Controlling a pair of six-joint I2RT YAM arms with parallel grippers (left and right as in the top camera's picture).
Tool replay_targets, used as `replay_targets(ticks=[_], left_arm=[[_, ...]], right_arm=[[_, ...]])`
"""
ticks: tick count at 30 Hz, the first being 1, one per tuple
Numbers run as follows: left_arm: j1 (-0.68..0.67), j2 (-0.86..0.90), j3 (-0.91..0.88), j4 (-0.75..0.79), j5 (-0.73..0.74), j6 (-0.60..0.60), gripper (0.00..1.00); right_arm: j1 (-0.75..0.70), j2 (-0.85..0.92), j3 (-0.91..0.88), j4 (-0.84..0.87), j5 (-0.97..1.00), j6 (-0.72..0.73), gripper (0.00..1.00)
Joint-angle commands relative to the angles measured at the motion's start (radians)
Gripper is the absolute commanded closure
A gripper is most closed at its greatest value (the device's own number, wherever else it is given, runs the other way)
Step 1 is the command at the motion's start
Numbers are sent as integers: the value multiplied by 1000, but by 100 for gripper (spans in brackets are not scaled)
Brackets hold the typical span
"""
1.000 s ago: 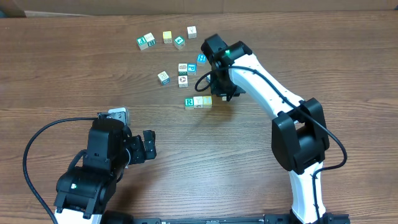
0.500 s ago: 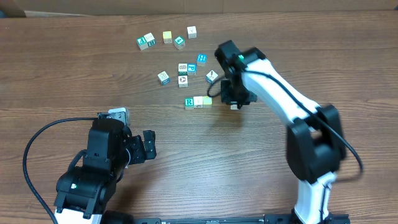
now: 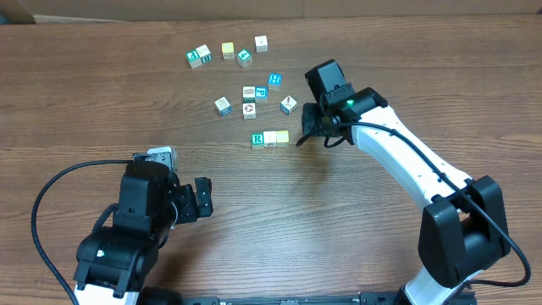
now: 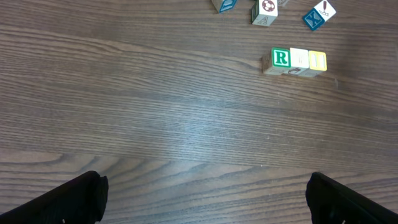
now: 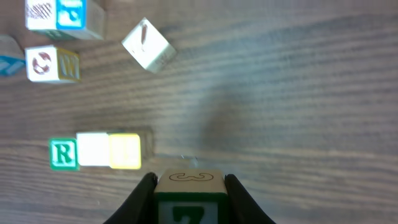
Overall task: Form a horizontal line
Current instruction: 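Lower the green 7 block beside the I block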
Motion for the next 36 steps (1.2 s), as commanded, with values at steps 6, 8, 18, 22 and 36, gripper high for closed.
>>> replay_targets(ticks=[6, 8, 18, 22, 36], left_arm=[[5, -4, -5, 0, 7, -10, 0], [5, -4, -5, 0, 7, -10, 0], [5, -4, -5, 0, 7, -10, 0], [5, -4, -5, 0, 7, -10, 0], [5, -4, -5, 0, 7, -10, 0]], right_arm=[[3, 79, -7, 82, -5, 0, 96], [6, 103, -7, 91, -6, -12, 96], [13, 166, -7, 99, -47, -143, 96], [13, 172, -7, 107, -48, -142, 96], [24, 196, -8, 137, -57, -126, 96]])
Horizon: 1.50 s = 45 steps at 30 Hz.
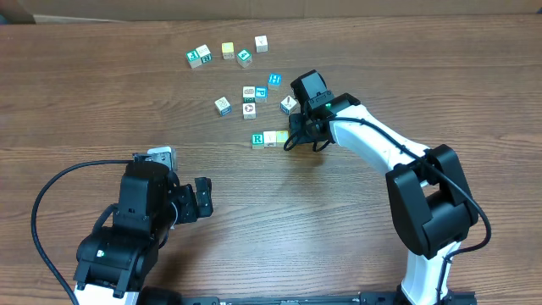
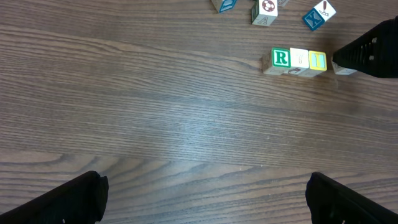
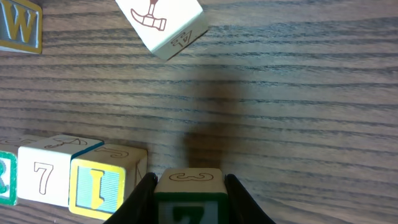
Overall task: Form a horizontal line
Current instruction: 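Lower the green 7 block beside the I block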
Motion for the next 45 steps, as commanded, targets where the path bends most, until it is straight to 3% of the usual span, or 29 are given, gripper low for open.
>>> replay_targets(ticks=[1, 45], left_arm=[[5, -4, -5, 0, 7, -10, 1], [5, -4, -5, 0, 7, -10, 0]], right_arm=[[5, 5, -5, 8, -5, 11, 96], [29, 50, -5, 15, 51, 105, 96]])
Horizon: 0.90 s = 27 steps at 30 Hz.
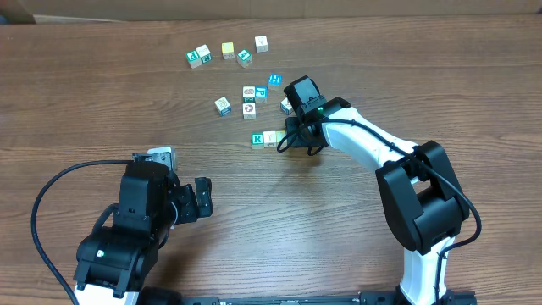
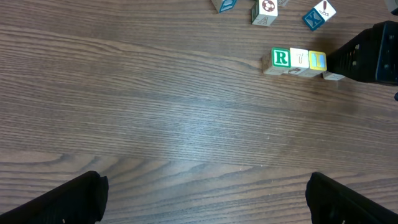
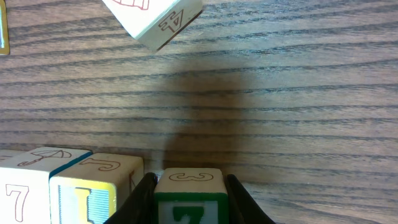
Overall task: Form a horizontal line
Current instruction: 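Lower the green 7 block beside the I block, then open the right gripper and raise it off the green 7 block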
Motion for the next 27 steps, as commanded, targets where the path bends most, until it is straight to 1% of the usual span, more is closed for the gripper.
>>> replay_targets(ticks=[1, 3, 4, 5, 7, 9, 14, 27], left_arm=[[5, -4, -5, 0, 7, -10, 0], [5, -4, -5, 0, 7, -10, 0], [5, -4, -5, 0, 7, -10, 0], [5, -4, -5, 0, 7, -10, 0], [5, -4, -5, 0, 7, -10, 0], [5, -4, -5, 0, 7, -10, 0], [5, -4, -5, 0, 7, -10, 0], [5, -4, -5, 0, 7, -10, 1]], right_arm=[[3, 9, -5, 4, 16, 7, 96], [3, 9, -5, 4, 16, 7, 96], [3, 9, -5, 4, 16, 7, 92], [3, 9, -5, 3, 16, 7, 86], [3, 9, -5, 3, 16, 7, 82], [3, 9, -5, 3, 12, 7, 76], [3, 9, -5, 0, 12, 7, 69], [3, 9, -5, 7, 13, 6, 69]])
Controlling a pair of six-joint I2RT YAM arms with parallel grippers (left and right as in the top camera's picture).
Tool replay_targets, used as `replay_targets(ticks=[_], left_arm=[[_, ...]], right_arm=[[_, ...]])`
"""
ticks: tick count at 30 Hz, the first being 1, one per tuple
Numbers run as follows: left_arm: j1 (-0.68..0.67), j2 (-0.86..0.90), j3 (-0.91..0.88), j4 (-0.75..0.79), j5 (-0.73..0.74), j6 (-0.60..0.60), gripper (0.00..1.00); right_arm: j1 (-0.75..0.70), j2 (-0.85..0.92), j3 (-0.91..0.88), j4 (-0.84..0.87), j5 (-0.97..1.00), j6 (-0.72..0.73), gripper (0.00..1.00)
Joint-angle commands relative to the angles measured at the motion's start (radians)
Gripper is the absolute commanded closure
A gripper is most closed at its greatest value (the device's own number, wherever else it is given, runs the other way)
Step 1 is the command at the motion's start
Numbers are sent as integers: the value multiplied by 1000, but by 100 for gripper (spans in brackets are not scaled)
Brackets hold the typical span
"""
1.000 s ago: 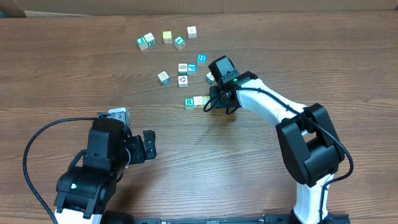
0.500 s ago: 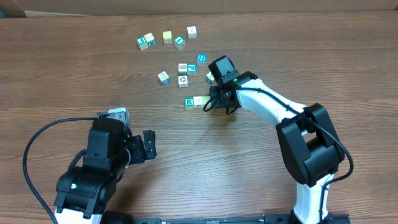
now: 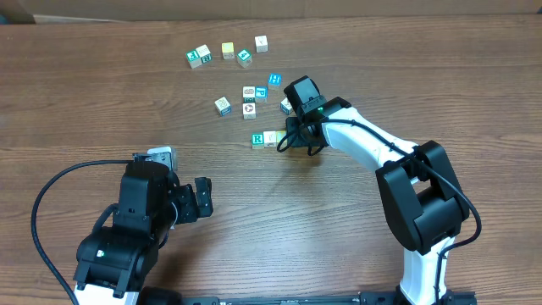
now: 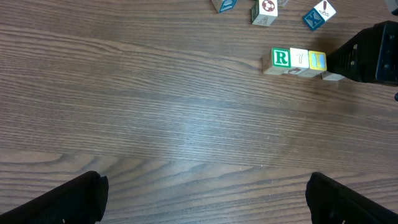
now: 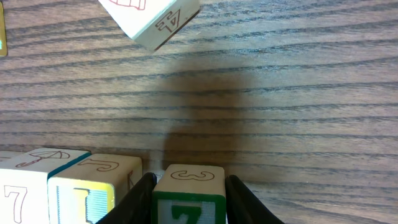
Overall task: Form a horizontal line
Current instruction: 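Open the right gripper and raise it off the green 7 block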
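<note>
A row of three blocks lies on the wooden table: green R, white 7 and yellow I, also seen in the overhead view as a short row. My right gripper is shut on a green block with a 3 on top. It holds the block down at the table, just right of the yellow block, with a thin gap between them. From overhead the right gripper covers the row's right end. My left gripper is open and empty near the table's front left.
A white block with a hammer picture lies tilted just beyond the row's right end. Several loose blocks sit behind the row, and more lie near the far edge. Bare wood stretches between the left gripper and the row.
Hardly anything differs. The green block shows very slightly larger between my right fingers, still beside the yellow block. The left arm has not moved.
My right gripper held the green block well to the right of the three-block row. Then it was nearer, at the yellow block's right side. Later it stood low at the row's end, and it is there now. The left gripper stayed open throughout.
</note>
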Motion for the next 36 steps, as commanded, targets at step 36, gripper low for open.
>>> replay_targets(ticks=[36], left_arm=[[5, -4, -5, 0, 7, -10, 0]], right_arm=[[-95, -109, 176, -182, 67, 60, 96]])
